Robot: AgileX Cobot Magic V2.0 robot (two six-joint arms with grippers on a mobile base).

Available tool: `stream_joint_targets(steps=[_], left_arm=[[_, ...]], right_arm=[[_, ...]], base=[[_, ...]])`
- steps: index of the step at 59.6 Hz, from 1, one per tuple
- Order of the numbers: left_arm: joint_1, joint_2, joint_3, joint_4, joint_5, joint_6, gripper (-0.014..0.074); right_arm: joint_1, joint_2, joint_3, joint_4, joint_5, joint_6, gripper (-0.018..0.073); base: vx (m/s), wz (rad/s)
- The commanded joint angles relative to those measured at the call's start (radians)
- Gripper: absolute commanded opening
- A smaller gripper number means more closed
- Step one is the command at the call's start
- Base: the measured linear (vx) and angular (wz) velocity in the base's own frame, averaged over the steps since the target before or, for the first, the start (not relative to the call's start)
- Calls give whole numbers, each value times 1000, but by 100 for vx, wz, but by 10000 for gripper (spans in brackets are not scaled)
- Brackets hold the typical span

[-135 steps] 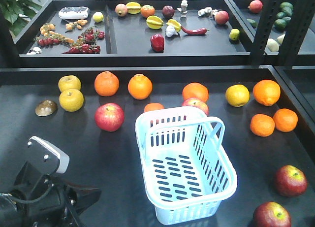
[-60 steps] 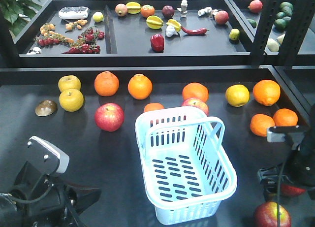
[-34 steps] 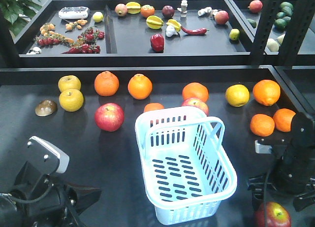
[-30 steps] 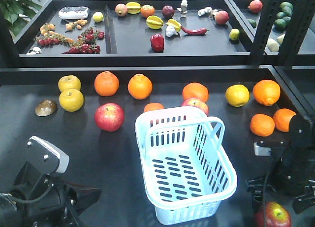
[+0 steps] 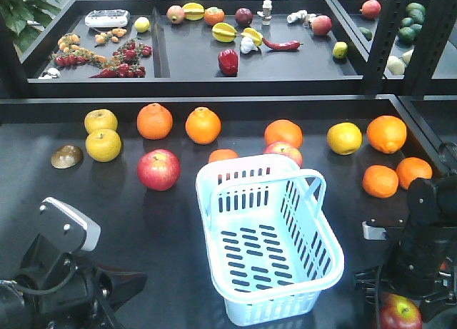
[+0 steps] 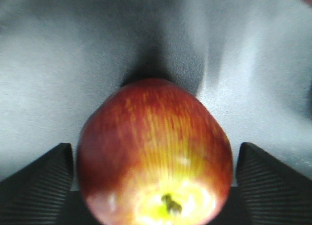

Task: Pick three apples into basket with both arms
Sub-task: 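Lower the right gripper over the red apple and close it, then lift the apple with the right gripper and release it into the basket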

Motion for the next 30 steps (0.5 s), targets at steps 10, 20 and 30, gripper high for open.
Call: stream_joint_targets(steps=[10,20,30], left_arm=[[-6,-18,-23,-20,-31,-7,-6],[-6,-18,-23,-20,-31,-7,-6],[-6,-18,-23,-20,-31,-7,-6]], right_arm=[[-6,-41,-23,-6,22,-31,401],[-6,-78,-23,-6,40,-38,144],[-6,-228,-27,-29,33,-39,-15]], base=[[0,0],[0,0],[0,0]])
